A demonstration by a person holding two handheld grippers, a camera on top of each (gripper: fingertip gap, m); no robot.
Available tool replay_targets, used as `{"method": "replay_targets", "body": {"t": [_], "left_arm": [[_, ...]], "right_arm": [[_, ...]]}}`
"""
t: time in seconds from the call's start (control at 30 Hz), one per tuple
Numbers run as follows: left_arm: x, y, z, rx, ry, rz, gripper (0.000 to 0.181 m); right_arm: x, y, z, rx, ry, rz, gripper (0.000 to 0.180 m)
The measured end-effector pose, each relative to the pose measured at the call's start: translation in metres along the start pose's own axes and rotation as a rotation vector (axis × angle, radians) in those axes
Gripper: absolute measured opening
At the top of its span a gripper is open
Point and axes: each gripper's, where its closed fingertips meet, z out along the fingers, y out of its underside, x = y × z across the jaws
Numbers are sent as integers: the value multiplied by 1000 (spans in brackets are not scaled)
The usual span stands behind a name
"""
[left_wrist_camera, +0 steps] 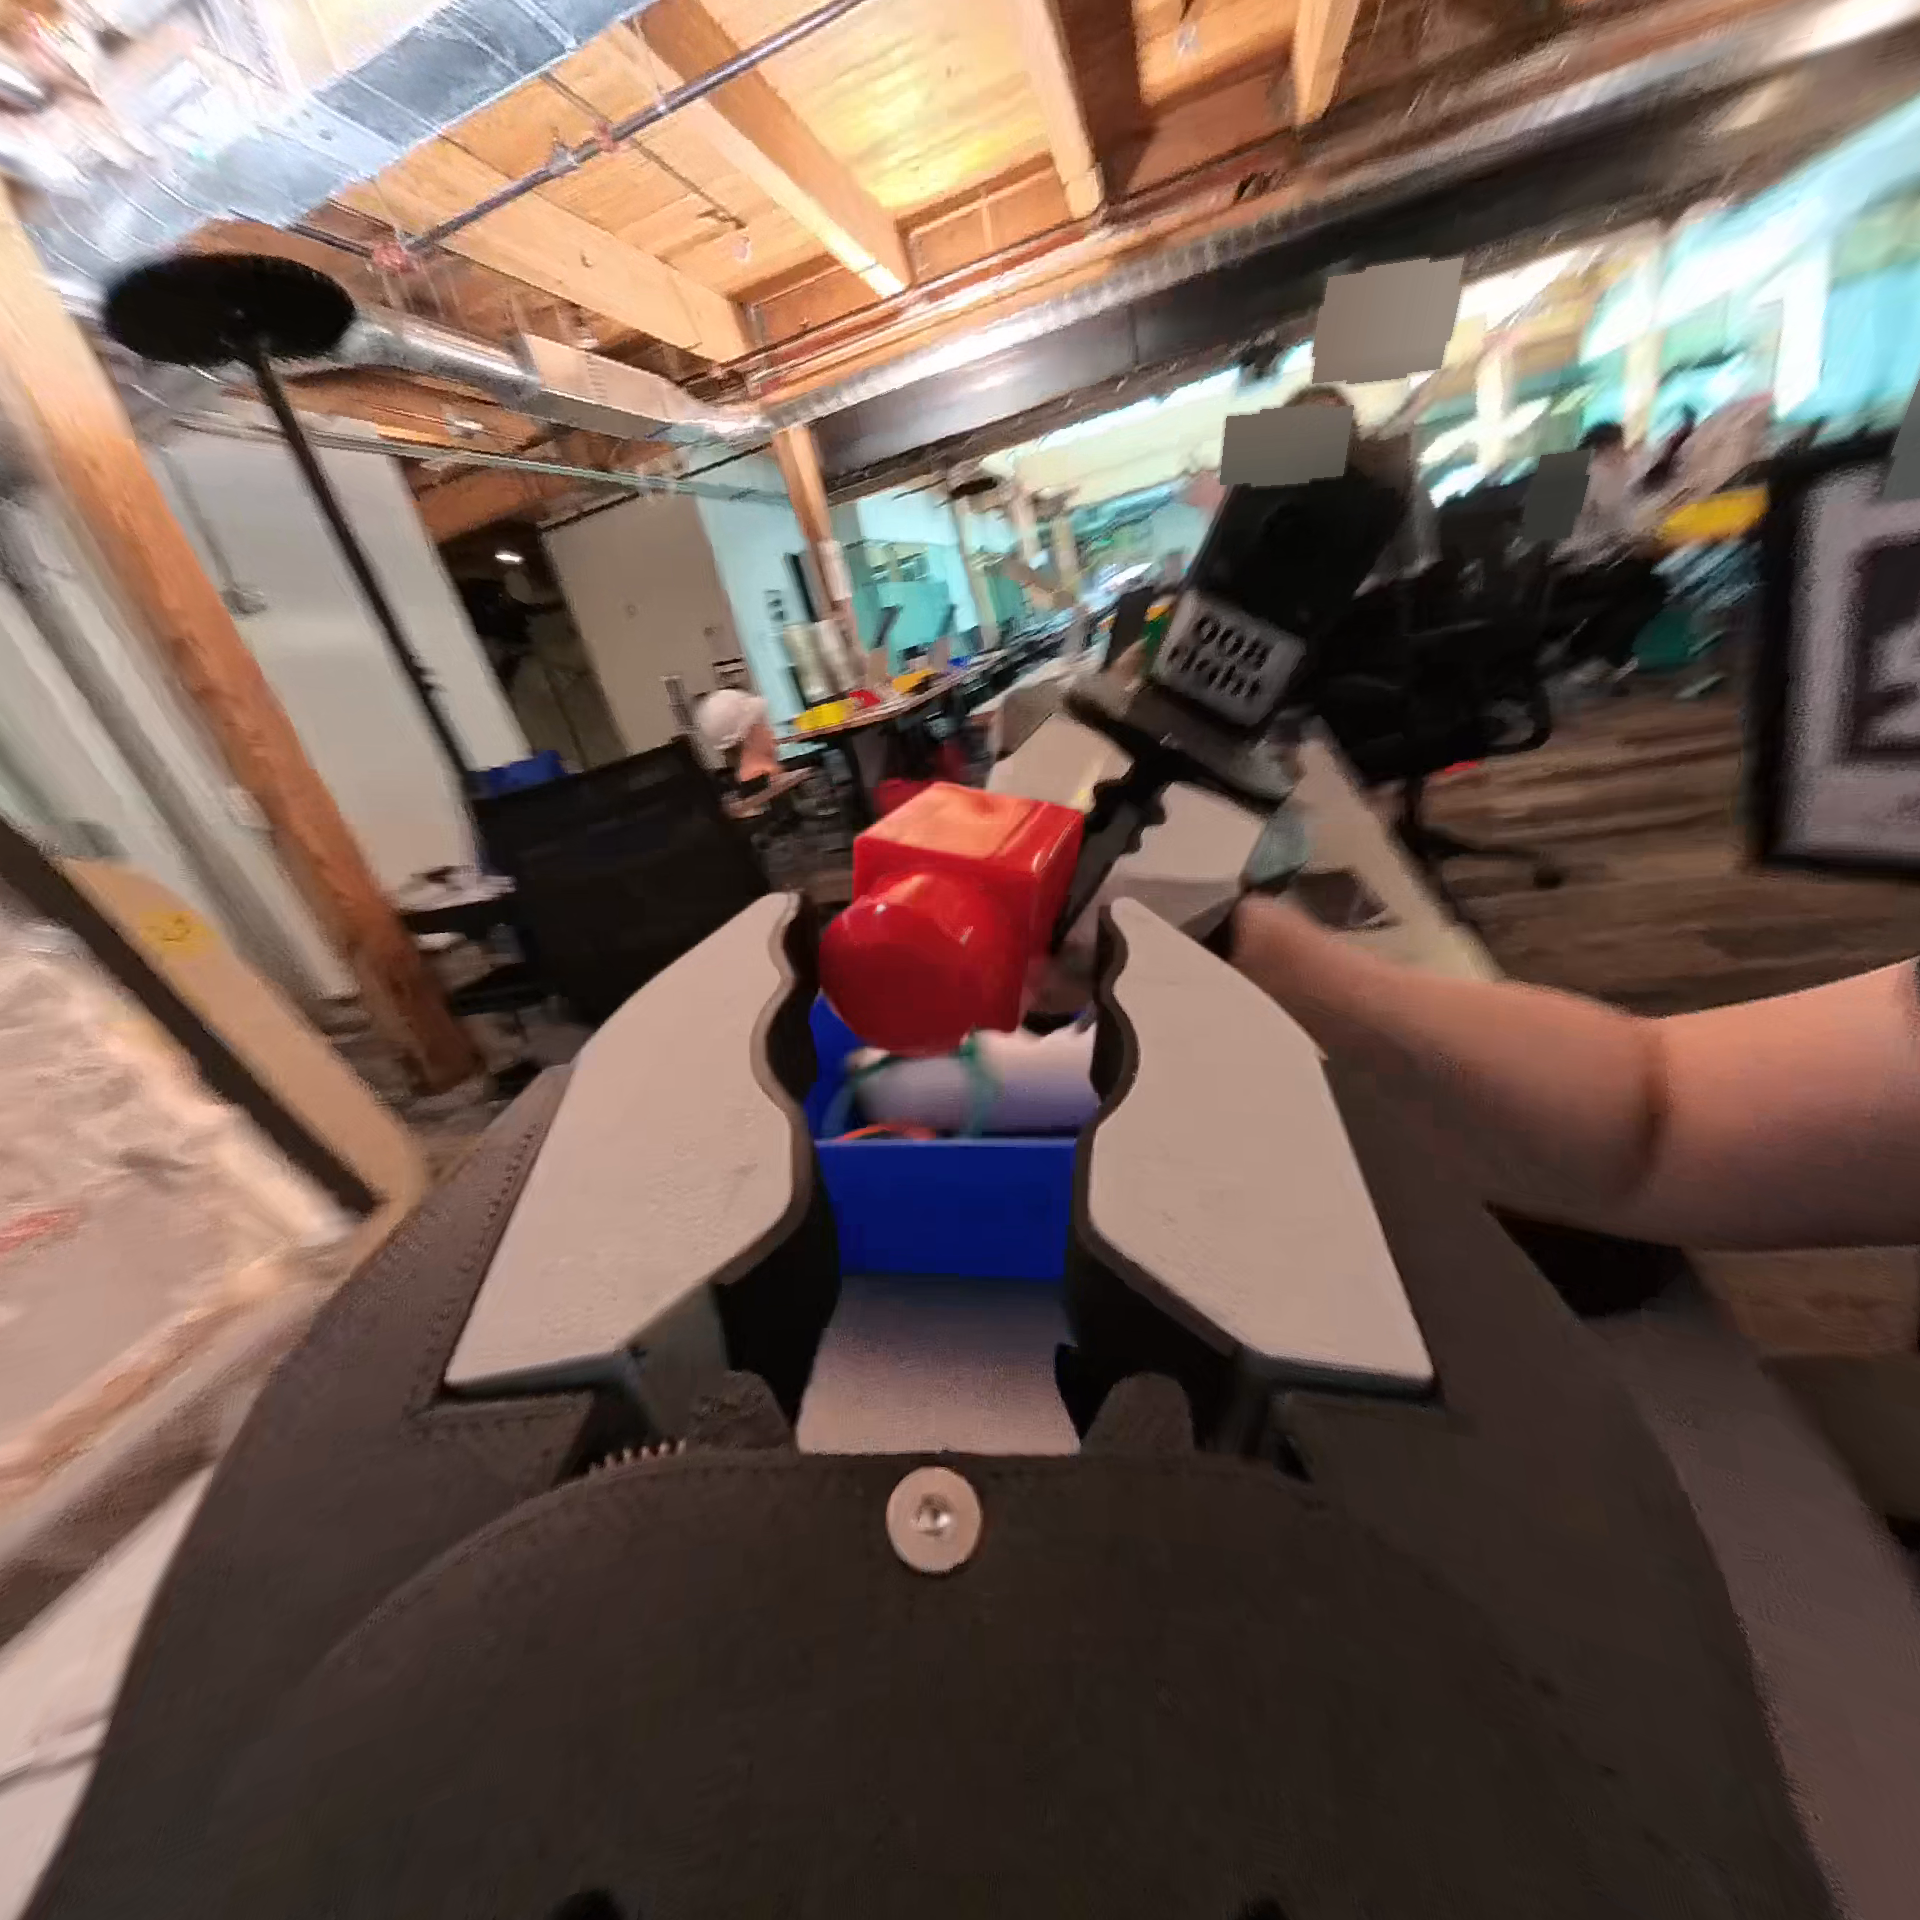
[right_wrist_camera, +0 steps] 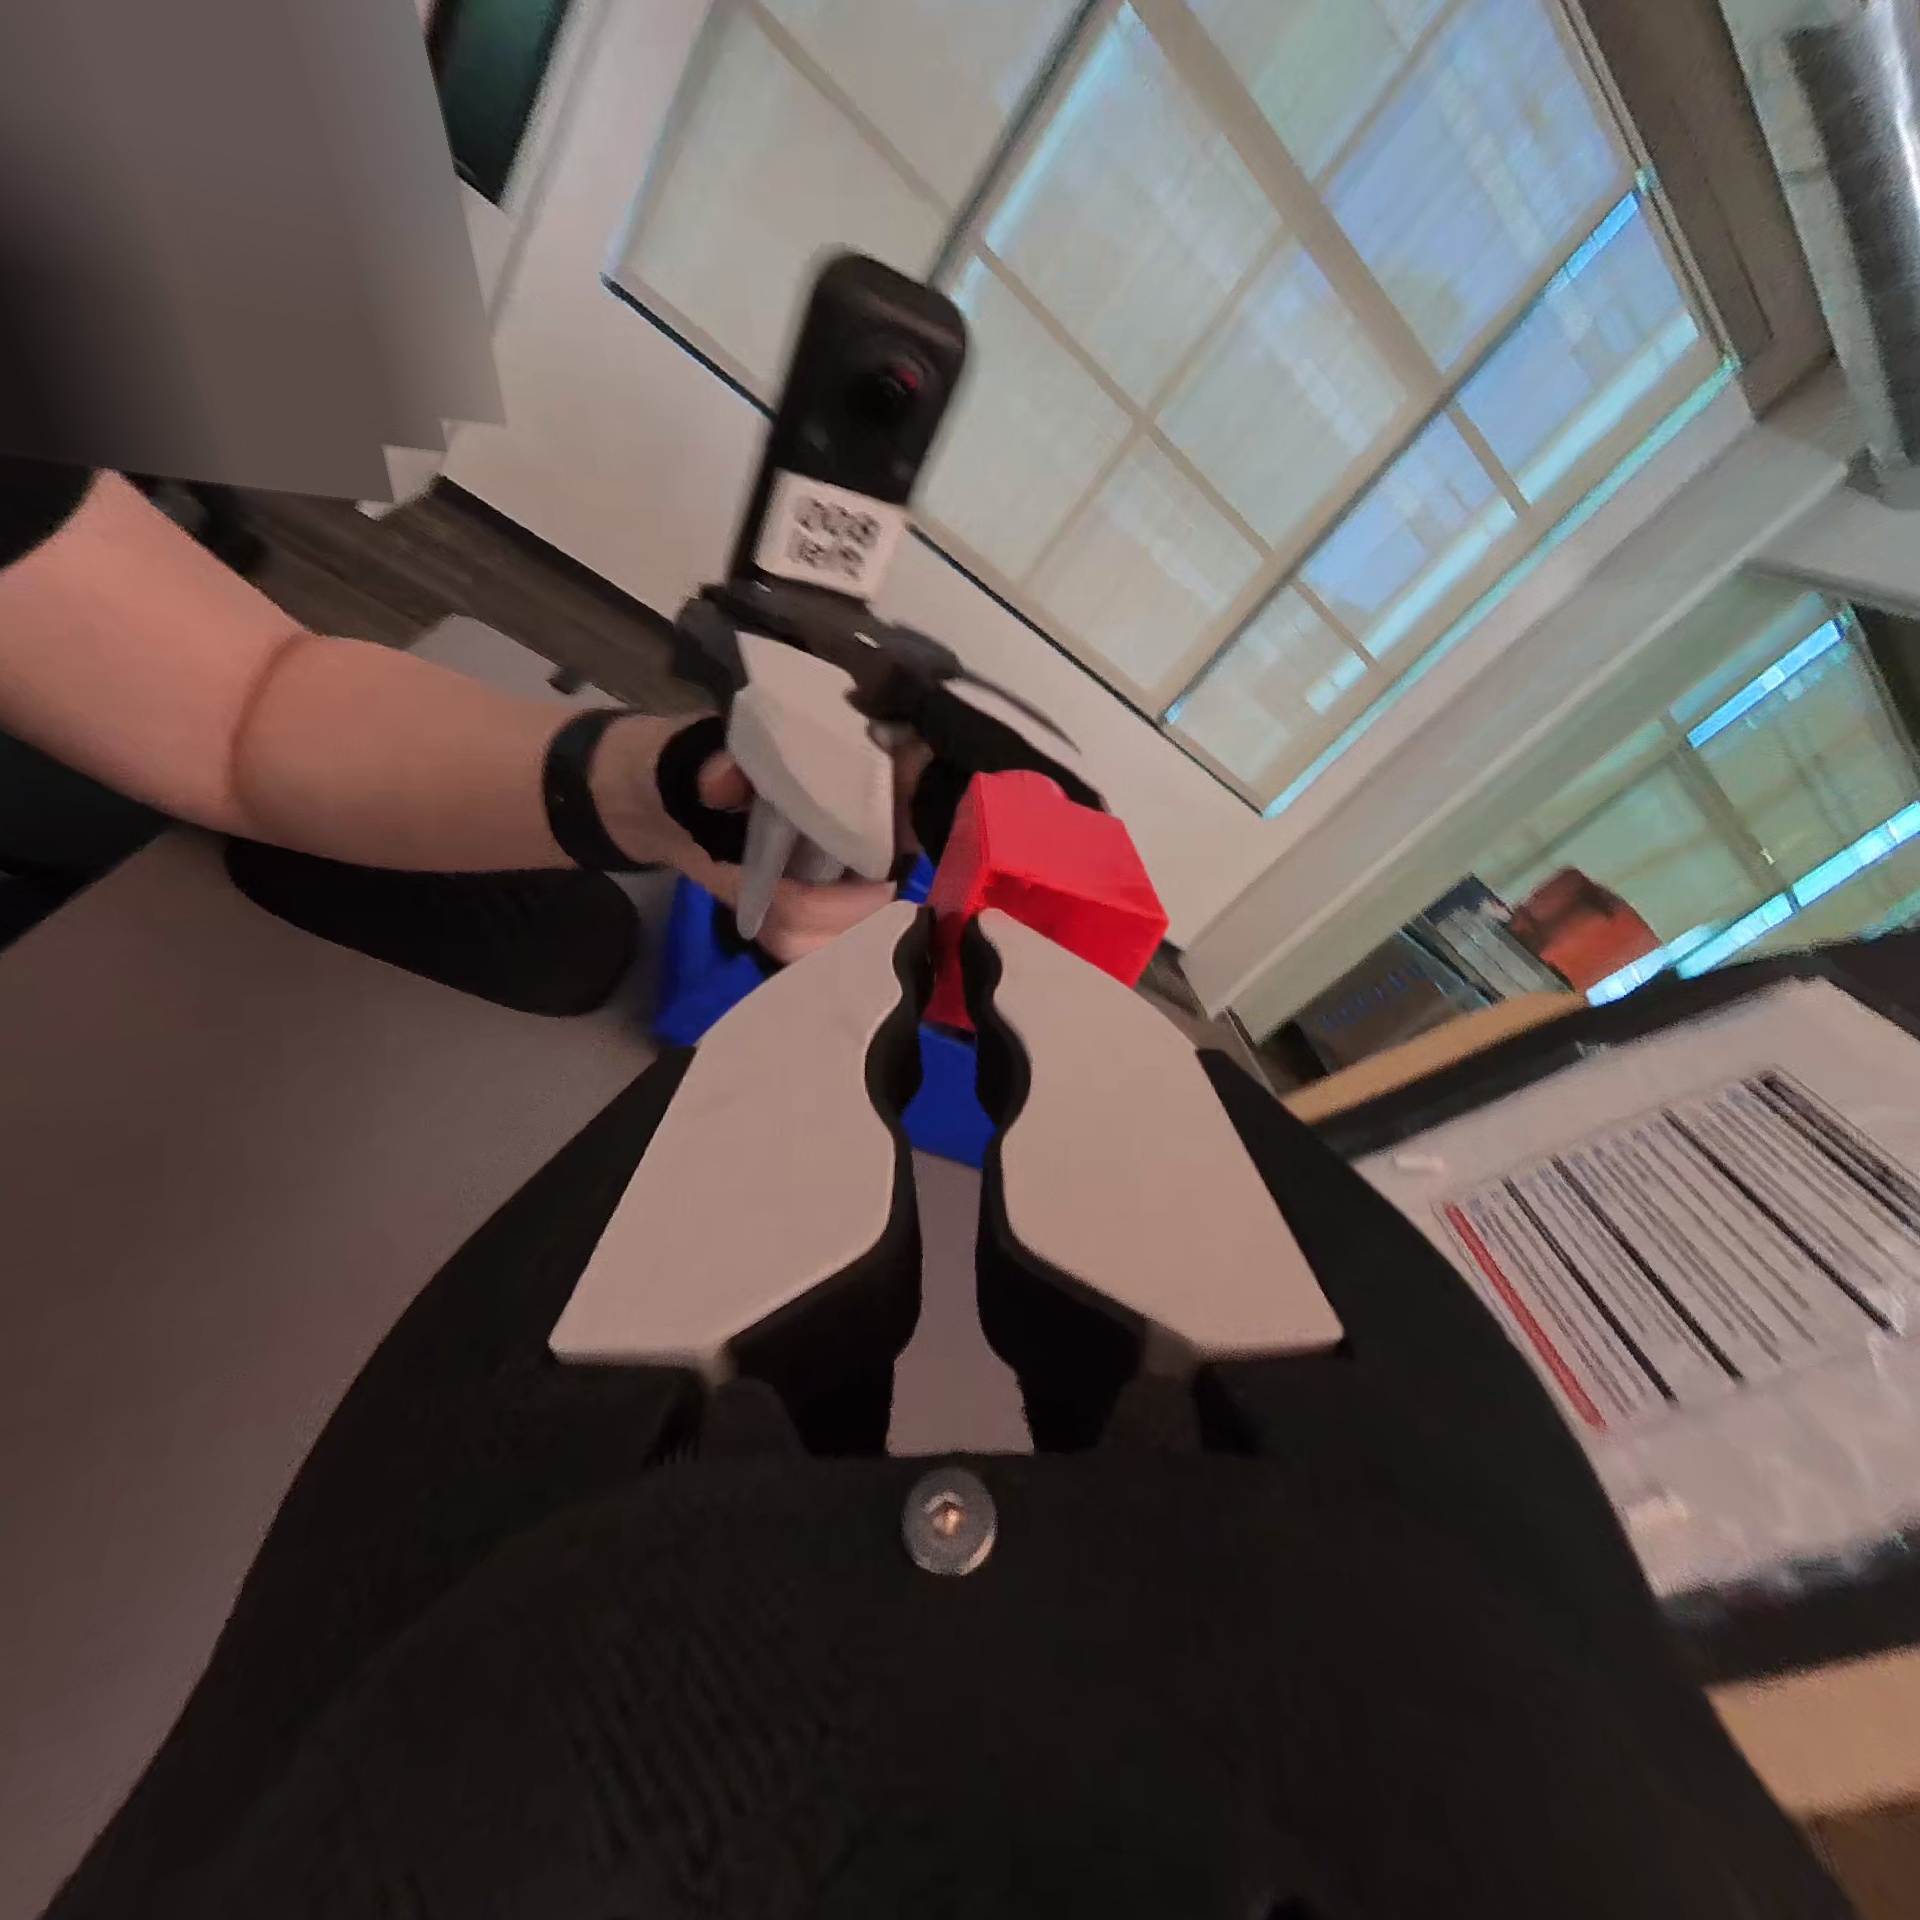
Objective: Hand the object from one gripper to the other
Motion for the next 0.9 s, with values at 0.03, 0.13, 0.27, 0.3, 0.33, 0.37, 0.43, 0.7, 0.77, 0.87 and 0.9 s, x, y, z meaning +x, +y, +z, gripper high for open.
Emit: {"method": "replay_targets", "body": {"t": [0.03, 0.13, 0.27, 0.3, 0.33, 0.37, 0.43, 0.7, 0.77, 0.87, 0.9], "left_arm": [[-7, 4, -3, -41, -54, 110, 51], [-19, 20, -8, -237, -193, 456, 62], [-18, 40, 1, -379, -312, 784, 62], [-16, 46, 5, -393, -323, 828, 60], [-16, 53, 9, -420, -334, 860, 61], [-20, 59, 11, -448, -361, 885, 61], [-28, 68, 12, -488, -406, 906, 57], [-35, 71, 10, -449, -433, 887, 35], [-36, 64, 9, -408, -439, 828, 35], [-34, 46, 7, -284, -434, 676, 35], [-32, 40, 7, -234, -419, 611, 35]], "right_arm": [[6, 5, -2, -41, 27, 19, 5], [15, 28, -5, -233, 66, 38, 6], [19, 45, 1, -382, 111, 178, 6], [15, 47, 5, -399, 97, 228, 5], [12, 50, 9, -422, 97, 265, 5], [9, 53, 13, -455, 97, 287, 5], [3, 61, 18, -518, 106, 297, 5], [-2, 68, 27, -563, 136, 318, 12], [-3, 52, 26, -465, 80, 356, 18], [7, 21, 15, -255, 52, 382, 19], [12, 11, 10, -161, 48, 391, 18]]}}
